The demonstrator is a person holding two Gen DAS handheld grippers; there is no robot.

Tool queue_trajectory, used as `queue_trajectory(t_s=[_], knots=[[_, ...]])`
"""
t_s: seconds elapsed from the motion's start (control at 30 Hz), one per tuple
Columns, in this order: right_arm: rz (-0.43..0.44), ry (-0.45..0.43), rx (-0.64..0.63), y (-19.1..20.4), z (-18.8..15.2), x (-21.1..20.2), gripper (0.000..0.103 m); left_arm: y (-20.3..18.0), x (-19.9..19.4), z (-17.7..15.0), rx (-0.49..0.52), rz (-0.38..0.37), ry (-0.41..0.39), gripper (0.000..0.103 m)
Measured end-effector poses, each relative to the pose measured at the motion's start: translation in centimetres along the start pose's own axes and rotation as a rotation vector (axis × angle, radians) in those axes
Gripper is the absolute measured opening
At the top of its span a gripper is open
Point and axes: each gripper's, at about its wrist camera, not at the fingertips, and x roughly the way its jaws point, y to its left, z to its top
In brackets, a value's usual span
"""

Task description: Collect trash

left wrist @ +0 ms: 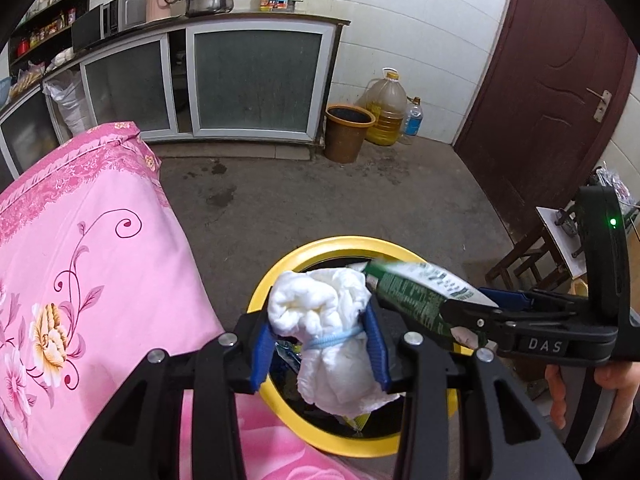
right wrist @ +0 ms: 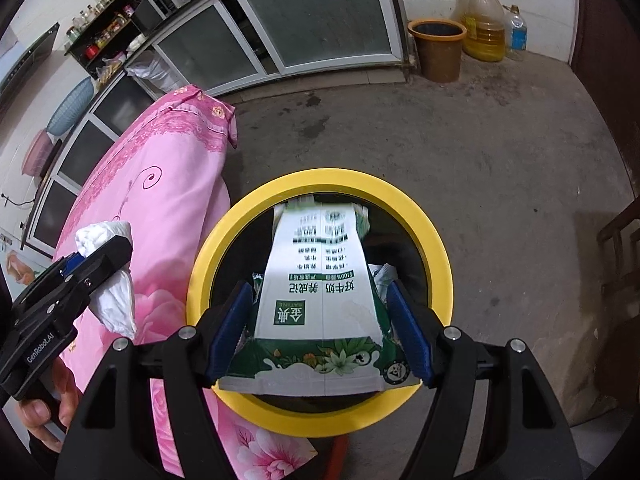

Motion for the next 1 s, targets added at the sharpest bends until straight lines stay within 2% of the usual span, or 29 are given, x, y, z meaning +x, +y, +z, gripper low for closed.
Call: queue_trajectory(t_s=[0.07, 0.1, 0.17, 0.23, 0.27, 0.37, 0.43, 0.6, 0.67, 0.8, 0.9, 1.0], knots=[[-0.004, 0.002, 0.003, -0.3, 0.4, 0.2, 0.069, 0.1, 0.0, 0.1, -0.015, 0.001, -0.003, 0.041], [-0.003, 0.0, 0.01, -0.4, 0.5, 0.3, 0.076, 0.1, -0.1, 0.1, -0.018, 0.0, -0.008, 0.047], [-0.013, -0.005, 0.031, -0.9, 0.7, 0.2, 0.076, 0.1, -0.5, 0.1, -0.014, 0.015, -0.027, 0.06], [-0.015, -0.009, 0.043, -1.2, 0.7, 0.1, 0.076, 0.3, -1.0, 0.1, -0.026, 0.026, -0.055, 0.088], [-0.015, -0.013, 0.052, -1.3, 0.6, -0.1, 0.076, 0.5, -1.4, 0.0, -0.04, 0.026, -0.073, 0.091], [-0.043, -0.044, 0.07, -1.6, 0.2, -1.2, 0.077, 0.9, -2.7, -0.4, -0.048, 0.035, -0.118, 0.095], [-0.068, -0.093, 0.078, -1.6, -0.5, -2.5, 0.083, 1.2, -3.9, -0.8, -0.051, 0.054, -0.16, 0.095], [-0.148, -0.257, 0.055, -0.5, -2.2, -5.6, 0.093, 3.7, -8.6, -3.2, -0.124, 0.046, -0.287, 0.095], [-0.184, -0.356, 0.049, 0.6, -3.6, -7.1, 0.095, 5.2, -10.9, -4.7, -0.159, 0.059, -0.335, 0.095], [-0.198, -0.486, 0.006, 2.9, -6.0, -8.9, 0.095, 7.7, -16.1, -7.7, -0.193, 0.168, -0.448, 0.095], [-0.223, -0.638, -0.058, 6.0, -9.1, -10.7, 0.095, 8.7, -20.4, -10.2, -0.193, 0.26, -0.53, 0.095], [-0.23, -0.743, -0.137, 9.1, -12.1, -12.2, 0.095, 9.6, -24.7, -13.3, -0.197, 0.332, -0.616, 0.095]])
